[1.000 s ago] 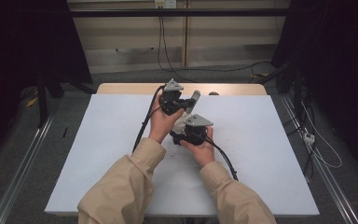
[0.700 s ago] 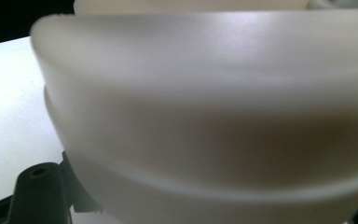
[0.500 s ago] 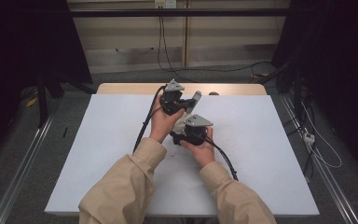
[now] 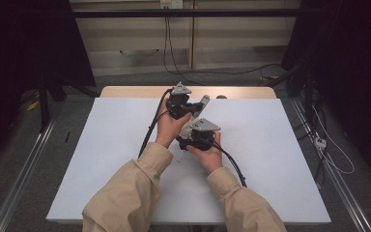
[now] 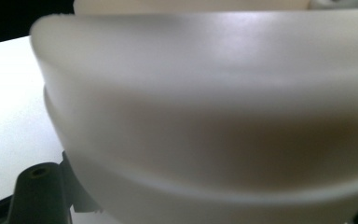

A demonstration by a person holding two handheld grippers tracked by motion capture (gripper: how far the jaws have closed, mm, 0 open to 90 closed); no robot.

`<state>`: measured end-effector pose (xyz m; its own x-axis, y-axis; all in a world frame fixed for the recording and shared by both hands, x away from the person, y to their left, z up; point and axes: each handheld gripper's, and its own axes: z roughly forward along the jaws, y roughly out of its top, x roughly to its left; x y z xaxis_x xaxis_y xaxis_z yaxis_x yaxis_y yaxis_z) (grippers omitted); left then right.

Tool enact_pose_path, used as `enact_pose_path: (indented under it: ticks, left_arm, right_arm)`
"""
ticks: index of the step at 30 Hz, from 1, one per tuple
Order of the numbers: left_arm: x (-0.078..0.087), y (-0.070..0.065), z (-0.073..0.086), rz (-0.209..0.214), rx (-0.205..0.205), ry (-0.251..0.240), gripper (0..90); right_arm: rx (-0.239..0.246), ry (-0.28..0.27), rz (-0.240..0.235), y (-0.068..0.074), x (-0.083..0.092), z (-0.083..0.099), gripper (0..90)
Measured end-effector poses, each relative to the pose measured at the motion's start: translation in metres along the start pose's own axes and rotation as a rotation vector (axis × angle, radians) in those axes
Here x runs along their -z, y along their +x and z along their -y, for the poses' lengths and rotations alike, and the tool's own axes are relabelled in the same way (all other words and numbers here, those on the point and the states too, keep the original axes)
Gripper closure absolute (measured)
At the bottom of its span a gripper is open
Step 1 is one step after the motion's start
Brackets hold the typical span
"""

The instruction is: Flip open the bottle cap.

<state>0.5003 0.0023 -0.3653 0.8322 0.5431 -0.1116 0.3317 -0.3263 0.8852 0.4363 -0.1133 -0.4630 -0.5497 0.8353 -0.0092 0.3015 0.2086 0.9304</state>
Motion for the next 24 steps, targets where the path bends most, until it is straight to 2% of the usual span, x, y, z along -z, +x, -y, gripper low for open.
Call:
enact_pose_path:
  ticks: [24]
  left_arm:
    - [-0.0057,0.0017,0.004,0.007,0.007,0.013,90.0]
  right_arm:
    - [0.001,0.001,0.0,0.0004,0.0,0.0,18.9]
